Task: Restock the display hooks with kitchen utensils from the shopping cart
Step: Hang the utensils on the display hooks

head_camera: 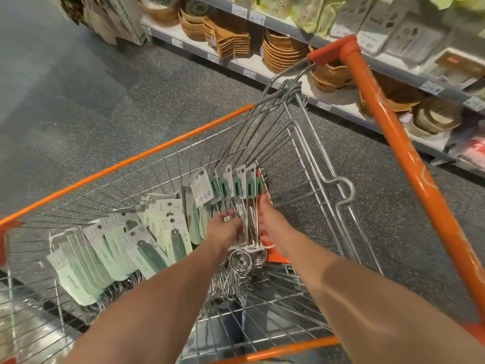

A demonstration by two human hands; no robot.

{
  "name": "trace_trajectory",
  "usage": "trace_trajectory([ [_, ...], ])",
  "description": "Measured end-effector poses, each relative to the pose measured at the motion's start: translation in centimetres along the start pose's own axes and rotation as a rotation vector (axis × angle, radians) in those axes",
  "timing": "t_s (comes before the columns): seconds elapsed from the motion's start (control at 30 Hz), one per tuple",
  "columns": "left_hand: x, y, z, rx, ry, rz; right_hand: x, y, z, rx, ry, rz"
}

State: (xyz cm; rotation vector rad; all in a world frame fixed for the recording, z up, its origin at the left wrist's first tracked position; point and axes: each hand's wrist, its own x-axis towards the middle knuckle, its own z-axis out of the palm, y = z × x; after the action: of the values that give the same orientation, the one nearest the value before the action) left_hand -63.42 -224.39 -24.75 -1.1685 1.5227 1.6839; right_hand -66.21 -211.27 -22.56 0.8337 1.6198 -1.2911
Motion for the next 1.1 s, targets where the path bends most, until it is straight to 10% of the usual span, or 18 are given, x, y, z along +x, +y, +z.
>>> trace_trajectory([
  [1.1, -17.3, -2.5, -15.0, -0.512, 0.021, 0.359, -17.1, -0.6, 13.1, -0.148, -0.088, -0.542],
])
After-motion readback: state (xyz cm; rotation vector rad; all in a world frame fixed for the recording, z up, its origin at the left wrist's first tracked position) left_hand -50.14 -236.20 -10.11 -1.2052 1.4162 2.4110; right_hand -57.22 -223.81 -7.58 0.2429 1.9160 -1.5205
